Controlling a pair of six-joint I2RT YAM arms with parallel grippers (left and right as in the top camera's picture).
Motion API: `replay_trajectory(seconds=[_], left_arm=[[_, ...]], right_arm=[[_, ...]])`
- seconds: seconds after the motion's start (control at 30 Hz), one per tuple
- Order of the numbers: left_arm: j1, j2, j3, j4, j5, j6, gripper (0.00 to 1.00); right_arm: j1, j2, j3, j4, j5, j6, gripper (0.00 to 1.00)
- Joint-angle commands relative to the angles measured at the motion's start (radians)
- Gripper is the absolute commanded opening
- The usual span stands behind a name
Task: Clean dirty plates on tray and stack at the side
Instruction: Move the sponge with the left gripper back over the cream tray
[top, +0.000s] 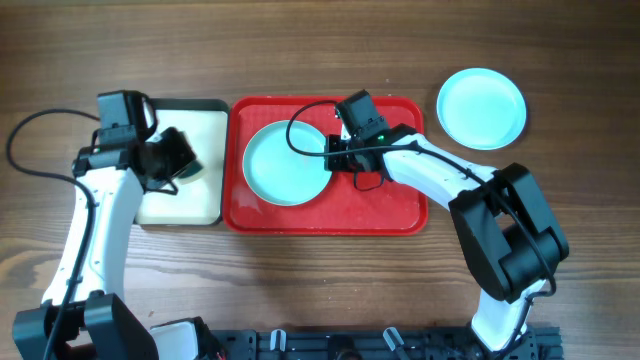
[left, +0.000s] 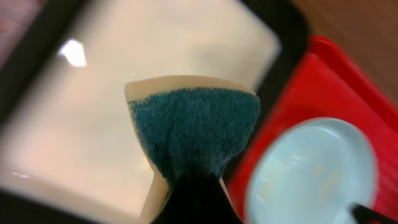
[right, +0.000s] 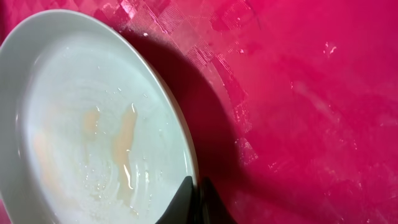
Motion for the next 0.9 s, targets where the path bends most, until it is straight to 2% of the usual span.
replay_trajectory(seconds=[0.0,0.2,0.27,0.7,0.73,0.77,0.8,0.83,0.87], left_arm=[[0.019,0.011,-0.033,0.025,-0.117,0.095,0.04],[0.018,0.015,-0.195,0.225,-0.103,0.119,0.04],[0.018,0.015,-0.224,0.267,-0.005,0.188,0.04],[0.018,0.053,-0.226,0.294,0.026,0.197,0.04],[0.018,0.062,-0.226,0.299,0.026,0.197,0.06],[0.018,0.07,-0.226,0.302,0.026,0.197,0.13],[0.018,0.07,-0.226,0.304,0.026,0.197,0.26],[0.018,0.07,-0.226,0.304,0.027,0.197,0.35],[0.018,0.069,-0.226,0.304,0.041,0.196,0.39]], right_arm=[[0.006,0.011,-0.002,0.013,-0.022,-0.009,0.04],[0.006,0.011,-0.002,0.011,-0.022,-0.01,0.04],[0.006,0.011,-0.002,0.011,-0.022,-0.01,0.04],[0.006,0.011,-0.002,0.011,-0.022,-0.01,0.04],[0.006,0.011,-0.002,0.011,-0.022,-0.01,0.04],[0.006,0.011,-0.002,0.011,-0.022,-0.01,0.04],[0.006,0.011,-0.002,0.011,-0.022,-0.01,0.04],[0.006,0.011,-0.002,0.011,-0.022,-0.01,0.04],[0.006,0.011,-0.002,0.011,-0.022,-0.01,0.04]])
